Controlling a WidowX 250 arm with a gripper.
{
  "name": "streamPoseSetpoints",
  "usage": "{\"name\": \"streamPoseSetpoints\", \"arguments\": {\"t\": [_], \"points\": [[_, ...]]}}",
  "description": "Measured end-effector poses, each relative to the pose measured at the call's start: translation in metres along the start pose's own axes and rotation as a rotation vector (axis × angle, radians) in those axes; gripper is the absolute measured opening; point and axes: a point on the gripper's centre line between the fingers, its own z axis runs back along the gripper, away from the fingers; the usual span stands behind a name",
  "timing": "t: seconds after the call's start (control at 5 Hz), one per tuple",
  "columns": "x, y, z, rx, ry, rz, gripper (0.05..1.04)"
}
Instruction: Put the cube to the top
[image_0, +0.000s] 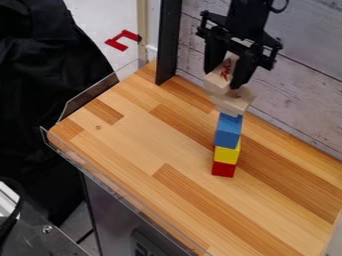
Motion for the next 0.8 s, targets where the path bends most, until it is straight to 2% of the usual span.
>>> {"name": "streamPoseSetpoints", "arguments": {"t": [0.8], "points": [[-0.007, -0.014, -0.009, 0.008, 0.02, -0.034, 0.56]]}}
